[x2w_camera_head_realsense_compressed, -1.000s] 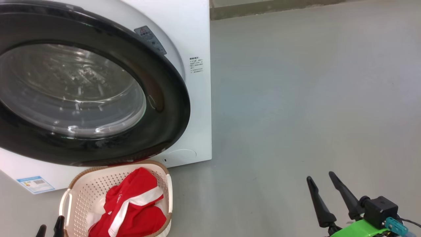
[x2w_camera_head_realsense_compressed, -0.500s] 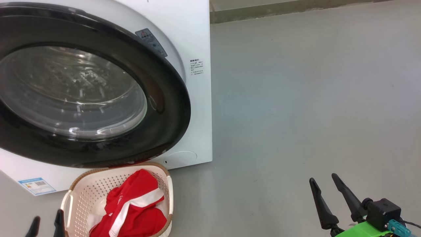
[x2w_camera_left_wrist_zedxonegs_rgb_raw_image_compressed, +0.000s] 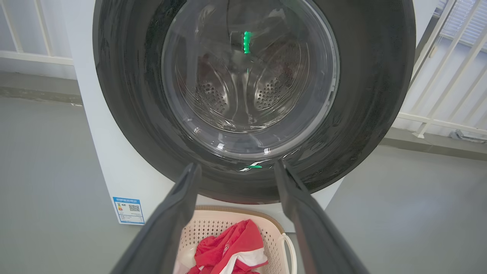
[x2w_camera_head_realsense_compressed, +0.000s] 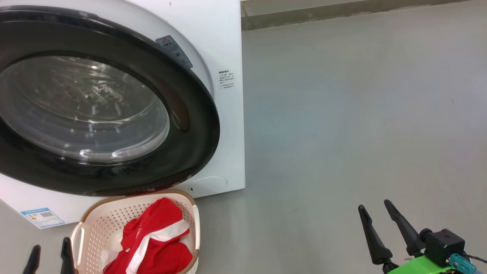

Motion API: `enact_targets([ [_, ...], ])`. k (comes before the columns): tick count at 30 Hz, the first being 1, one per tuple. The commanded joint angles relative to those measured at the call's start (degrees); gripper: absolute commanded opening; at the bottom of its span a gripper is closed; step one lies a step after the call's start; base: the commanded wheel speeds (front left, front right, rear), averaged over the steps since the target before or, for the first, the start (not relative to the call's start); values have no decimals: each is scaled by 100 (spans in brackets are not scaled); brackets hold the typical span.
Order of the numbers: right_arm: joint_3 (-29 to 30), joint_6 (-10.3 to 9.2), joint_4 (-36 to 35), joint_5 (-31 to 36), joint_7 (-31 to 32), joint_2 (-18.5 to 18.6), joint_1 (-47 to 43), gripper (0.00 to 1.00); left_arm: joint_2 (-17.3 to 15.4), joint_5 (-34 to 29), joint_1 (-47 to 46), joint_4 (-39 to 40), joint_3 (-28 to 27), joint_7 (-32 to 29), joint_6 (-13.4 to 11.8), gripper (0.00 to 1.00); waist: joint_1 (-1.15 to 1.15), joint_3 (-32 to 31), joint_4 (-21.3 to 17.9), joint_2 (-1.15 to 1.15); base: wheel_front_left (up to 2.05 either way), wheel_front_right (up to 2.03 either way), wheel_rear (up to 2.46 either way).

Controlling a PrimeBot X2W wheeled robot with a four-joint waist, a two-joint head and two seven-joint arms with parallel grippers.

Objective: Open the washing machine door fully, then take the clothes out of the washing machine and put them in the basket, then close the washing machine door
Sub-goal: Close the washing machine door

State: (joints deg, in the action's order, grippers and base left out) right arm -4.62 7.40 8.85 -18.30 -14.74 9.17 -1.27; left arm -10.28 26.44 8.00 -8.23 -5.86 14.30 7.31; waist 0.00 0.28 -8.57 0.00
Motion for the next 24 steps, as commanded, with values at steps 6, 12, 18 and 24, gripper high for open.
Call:
enact_targets([
  [6,-48,9,-158,-58,-26,47,50,100,31,-128,-14,155,-270,70,18,100,0,10,4,0,0,0,0],
  [12,-24,9,-153,-60,-26,30,49,100,190,-153,81,59,-249,70,18,100,0,14,0,0,0,0,0],
  [18,2,9,-168,-46,-26,30,61,100,220,-166,86,61,-228,70,18,100,0,36,10,0,0,0,0],
  [24,7,9,-176,-36,-26,27,72,100,180,-122,58,58,-196,70,18,100,0,39,17,0,0,0,0],
])
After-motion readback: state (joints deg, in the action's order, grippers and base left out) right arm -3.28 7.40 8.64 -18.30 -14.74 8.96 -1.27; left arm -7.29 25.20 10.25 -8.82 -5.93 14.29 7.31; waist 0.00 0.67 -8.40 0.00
